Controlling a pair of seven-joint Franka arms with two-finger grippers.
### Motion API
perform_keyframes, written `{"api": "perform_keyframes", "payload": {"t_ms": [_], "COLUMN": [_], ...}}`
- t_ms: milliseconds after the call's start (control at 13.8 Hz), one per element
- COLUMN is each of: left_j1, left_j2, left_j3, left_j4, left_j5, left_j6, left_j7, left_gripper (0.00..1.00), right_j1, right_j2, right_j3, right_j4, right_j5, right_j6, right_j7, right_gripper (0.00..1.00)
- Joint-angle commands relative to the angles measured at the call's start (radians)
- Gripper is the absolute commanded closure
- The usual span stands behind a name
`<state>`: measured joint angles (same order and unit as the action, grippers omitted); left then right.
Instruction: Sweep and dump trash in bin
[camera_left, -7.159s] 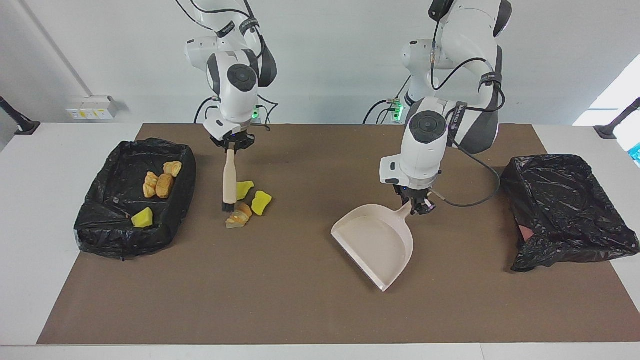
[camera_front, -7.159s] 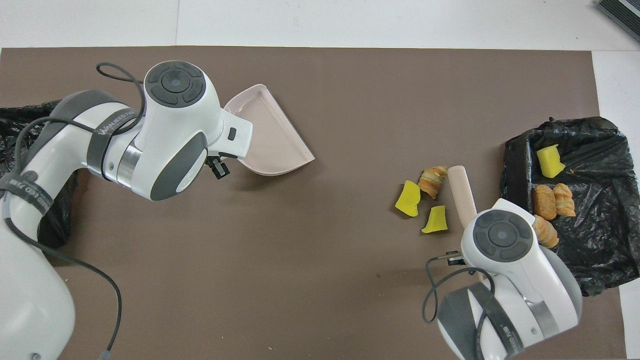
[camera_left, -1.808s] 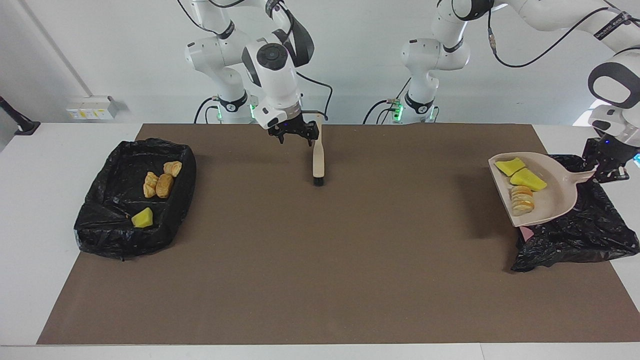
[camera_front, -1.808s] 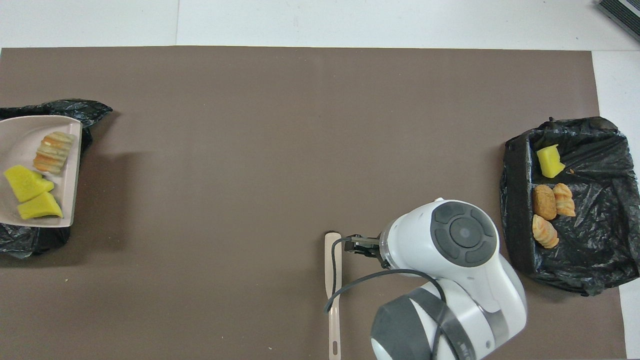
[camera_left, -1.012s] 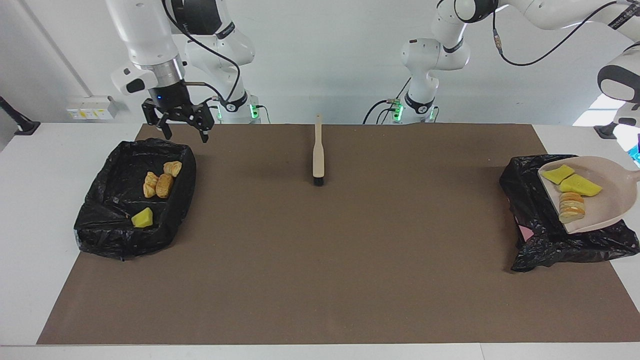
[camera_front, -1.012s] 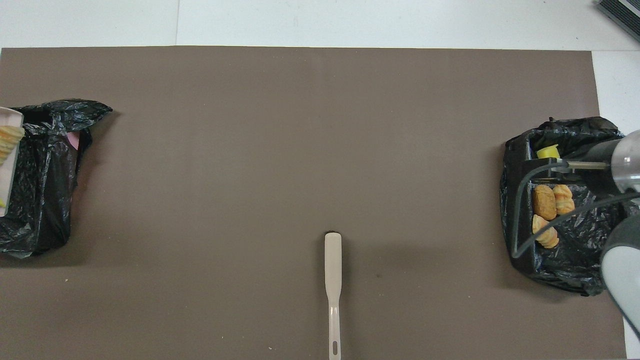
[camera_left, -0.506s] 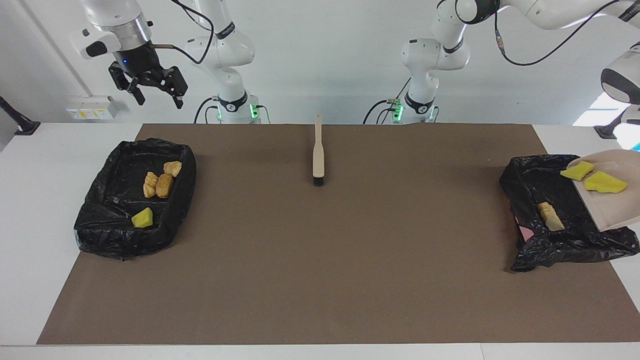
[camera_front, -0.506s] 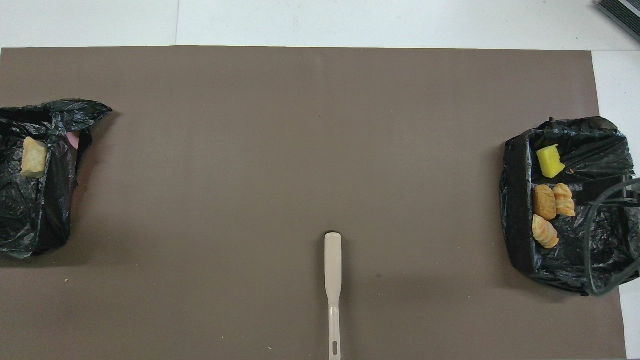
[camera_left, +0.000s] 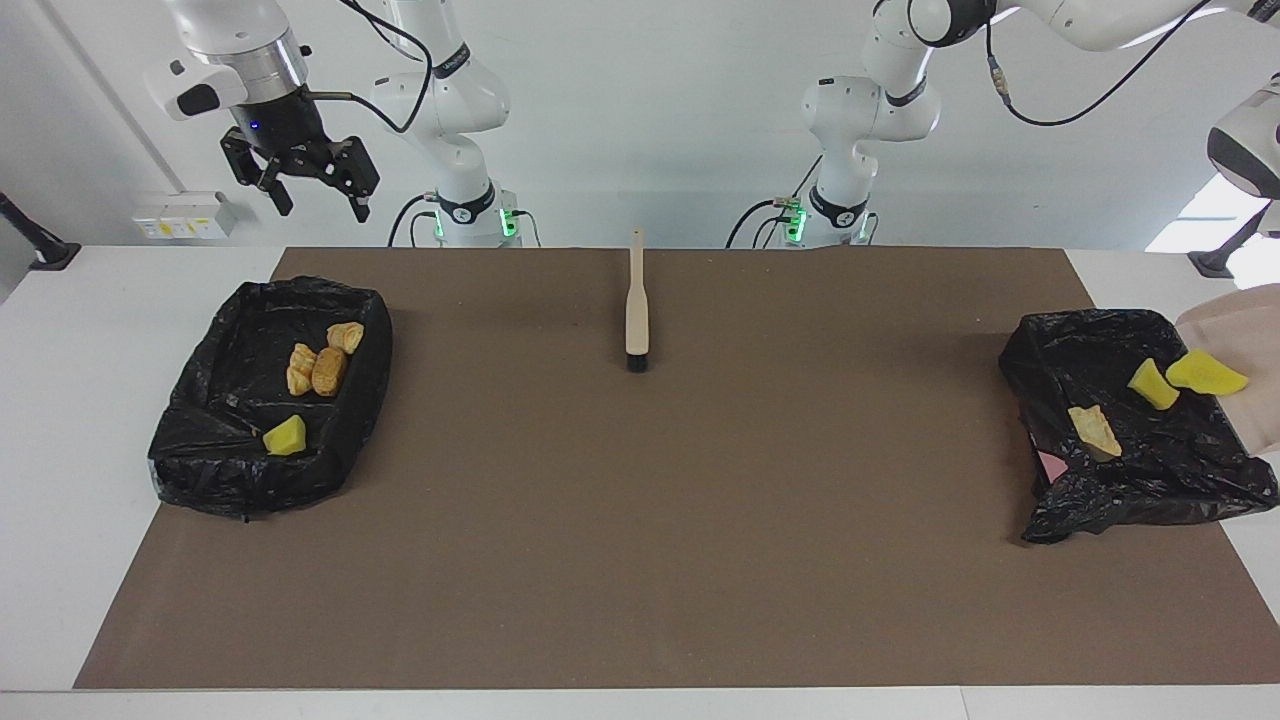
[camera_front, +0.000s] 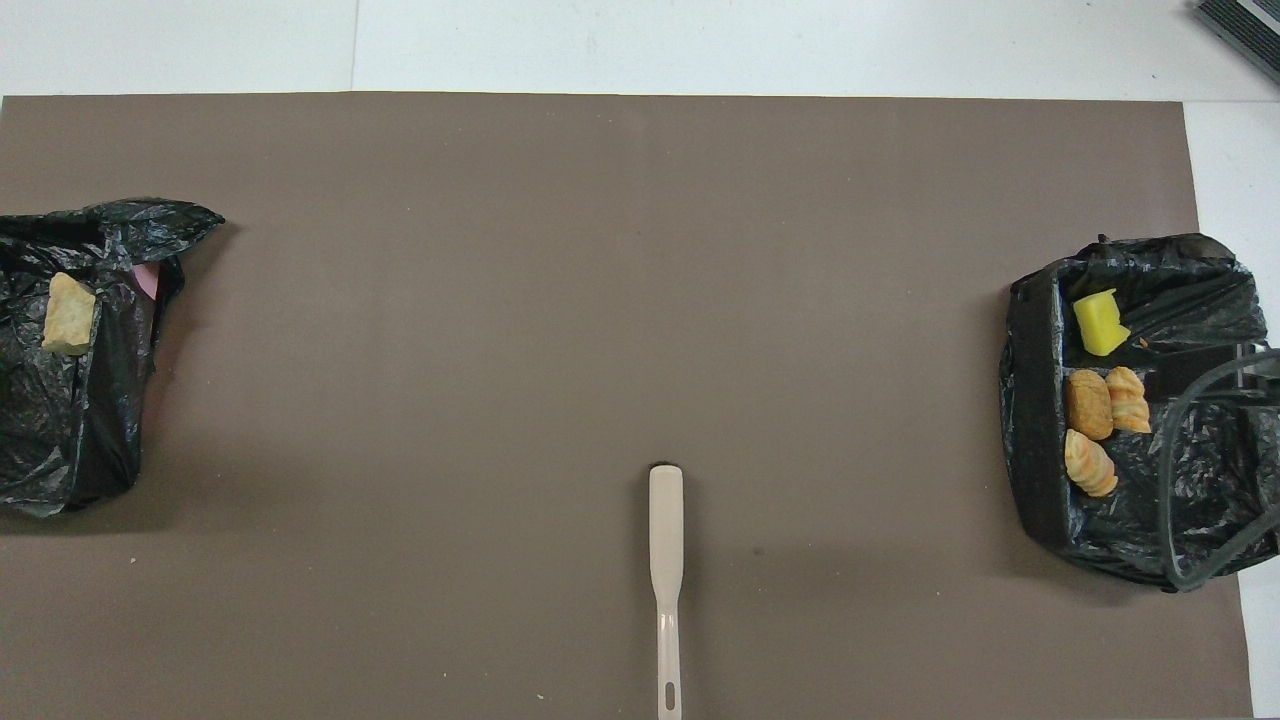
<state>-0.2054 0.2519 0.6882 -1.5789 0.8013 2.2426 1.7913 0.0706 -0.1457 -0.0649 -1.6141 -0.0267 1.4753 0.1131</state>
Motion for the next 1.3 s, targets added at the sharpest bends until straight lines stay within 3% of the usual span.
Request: {"api": "perform_keyframes", "payload": {"t_ms": [0,289,578,1229], "left_j1": [-0.101,-0.123,-0.121,-0.118], "left_j2": [-0.043,-0.062,-0.097,-0.120], "left_j3": [0.010,-0.088,-0.237,-0.533], "left_j4": [-0.003,0.013,0.007,0.003], "left_j5": [0.168,0.300,0.279,0.011], "left_j6": [-0.127,-0.170,-0.328,-0.639], "left_j7": [-0.139,-0.205,-0.302,-0.521], "left_gripper": [1.00,1.00,1.00,1.00], "right_j1": [-0.034,-0.023,-0.028,-0.089], "right_j2": [0.002,-0.006,-0.014,-0.012], "right_j3": [0.020,0.016,0.016,0.053], "right_j4": [0.030,0.014,0.002,0.000], "right_j5": [0.044,0.044,0.044,0.051], "right_j6": [-0.021,-0.013,-0.015,0.005], "right_j7": [-0.036,-0.036,-0.036,-0.046], "right_gripper": [0.00,0.00,0.00,0.00]}}
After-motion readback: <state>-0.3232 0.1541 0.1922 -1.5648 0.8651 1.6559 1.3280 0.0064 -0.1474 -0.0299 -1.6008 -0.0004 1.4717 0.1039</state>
